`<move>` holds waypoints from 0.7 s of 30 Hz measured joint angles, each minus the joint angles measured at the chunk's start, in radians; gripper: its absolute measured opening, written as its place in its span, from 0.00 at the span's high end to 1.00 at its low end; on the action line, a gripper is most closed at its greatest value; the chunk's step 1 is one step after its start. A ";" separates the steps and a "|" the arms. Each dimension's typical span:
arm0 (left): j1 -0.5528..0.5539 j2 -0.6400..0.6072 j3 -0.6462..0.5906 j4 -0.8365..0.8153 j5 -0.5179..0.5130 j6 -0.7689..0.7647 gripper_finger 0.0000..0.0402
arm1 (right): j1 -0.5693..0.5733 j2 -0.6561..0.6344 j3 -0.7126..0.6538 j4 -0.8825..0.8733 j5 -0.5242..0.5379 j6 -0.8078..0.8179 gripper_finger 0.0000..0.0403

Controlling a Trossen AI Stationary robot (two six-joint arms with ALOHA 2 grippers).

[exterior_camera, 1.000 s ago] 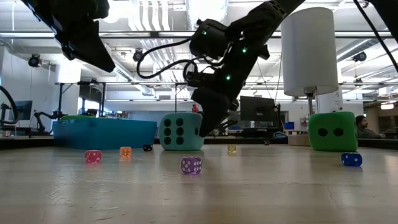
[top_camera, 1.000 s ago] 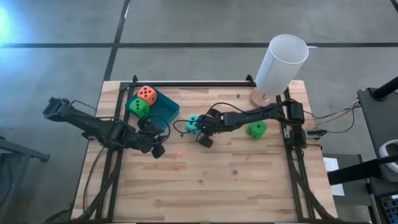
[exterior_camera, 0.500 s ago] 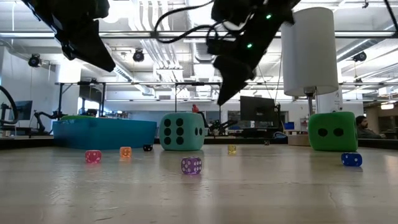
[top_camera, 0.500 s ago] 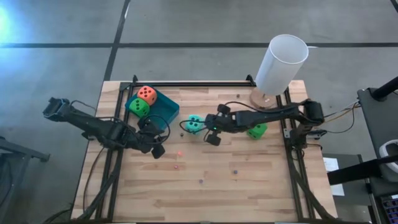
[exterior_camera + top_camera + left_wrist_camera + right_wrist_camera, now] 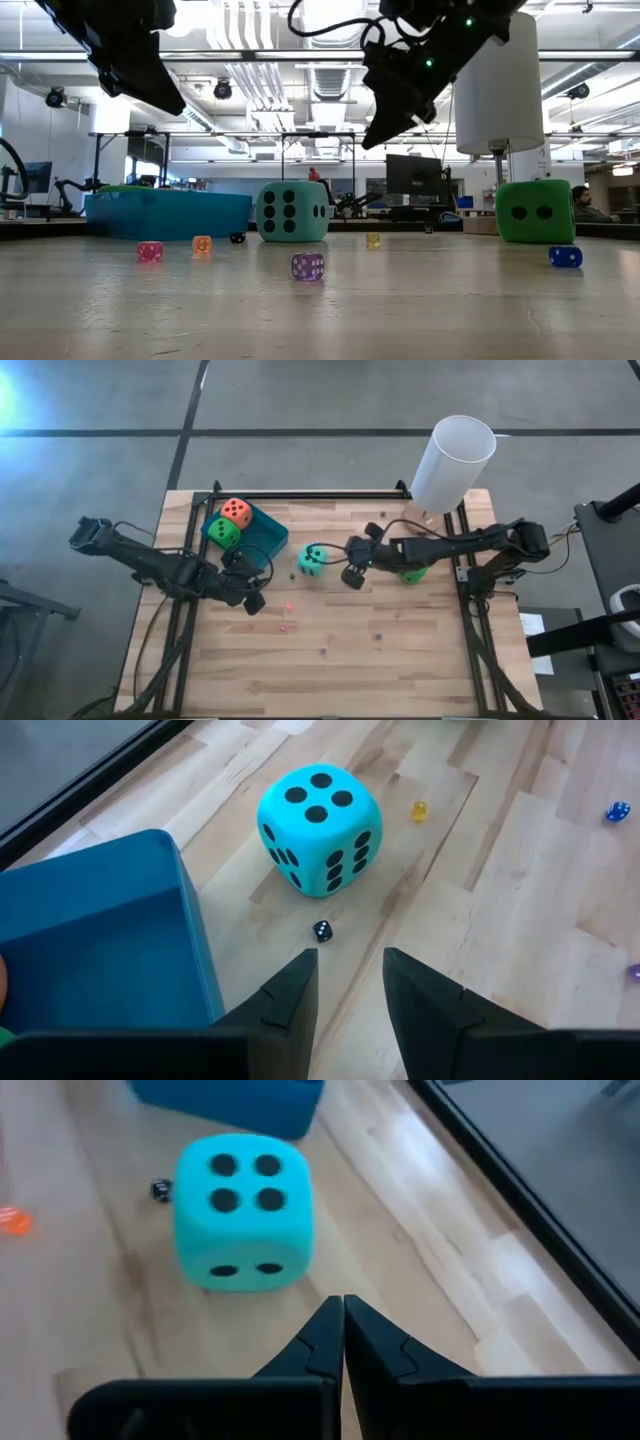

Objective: Pick & Place Dice
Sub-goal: Put the big blue dice into the blue bin

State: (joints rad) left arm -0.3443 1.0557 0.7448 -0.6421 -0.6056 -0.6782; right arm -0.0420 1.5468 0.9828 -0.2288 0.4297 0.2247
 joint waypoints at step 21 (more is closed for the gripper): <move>0.000 0.000 0.000 0.012 0.000 0.001 0.70 | -0.161 0.181 0.087 0.146 -0.145 -0.097 0.98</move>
State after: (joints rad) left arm -0.3439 1.0561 0.7452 -0.6306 -0.6056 -0.6769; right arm -0.2035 1.7281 1.0696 -0.0824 0.2845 0.1276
